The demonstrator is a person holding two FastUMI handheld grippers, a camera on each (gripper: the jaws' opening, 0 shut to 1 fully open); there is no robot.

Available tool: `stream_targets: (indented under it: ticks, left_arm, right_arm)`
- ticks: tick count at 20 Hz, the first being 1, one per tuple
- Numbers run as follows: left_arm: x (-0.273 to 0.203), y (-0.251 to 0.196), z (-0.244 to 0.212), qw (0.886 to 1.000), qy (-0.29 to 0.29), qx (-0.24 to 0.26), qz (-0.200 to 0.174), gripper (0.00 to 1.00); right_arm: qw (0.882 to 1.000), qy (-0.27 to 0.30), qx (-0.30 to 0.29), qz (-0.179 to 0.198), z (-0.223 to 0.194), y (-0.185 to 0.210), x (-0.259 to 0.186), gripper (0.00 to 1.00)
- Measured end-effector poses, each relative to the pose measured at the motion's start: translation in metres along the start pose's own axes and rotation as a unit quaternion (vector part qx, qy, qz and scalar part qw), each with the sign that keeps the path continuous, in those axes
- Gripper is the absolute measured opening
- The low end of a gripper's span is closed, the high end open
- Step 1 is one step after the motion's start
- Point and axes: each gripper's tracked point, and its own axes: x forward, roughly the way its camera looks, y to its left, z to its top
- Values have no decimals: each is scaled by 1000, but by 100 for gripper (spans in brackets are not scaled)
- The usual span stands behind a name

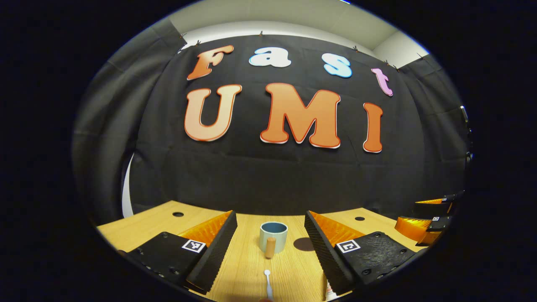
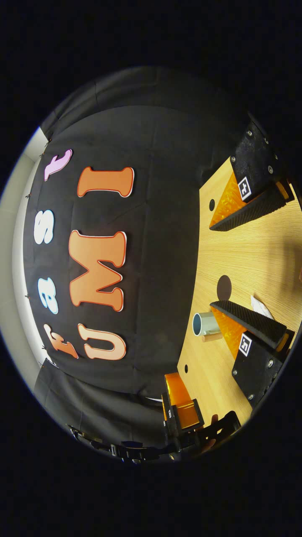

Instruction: Put the toothbrush and toothpaste on the desktop into the cup, then pick up the cup and place it on the coaster on the desktop.

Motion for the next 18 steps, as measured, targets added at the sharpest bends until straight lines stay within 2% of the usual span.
stream_targets:
  ticks: [5,10,13,18]
  left_arm:
    - [11,18,-46,997,73,15,13,98]
    - [13,30,-108,985,169,19,12,98]
    - [11,33,-125,980,197,31,14,98]
    - [8,31,-149,971,235,36,9,98]
  right_arm:
    - [999,33,-2,30,-24,20,8,99]
    - [996,76,3,55,-55,38,16,99]
    - [993,93,1,68,-65,52,19,99]
    - [982,158,9,100,-106,76,22,99]
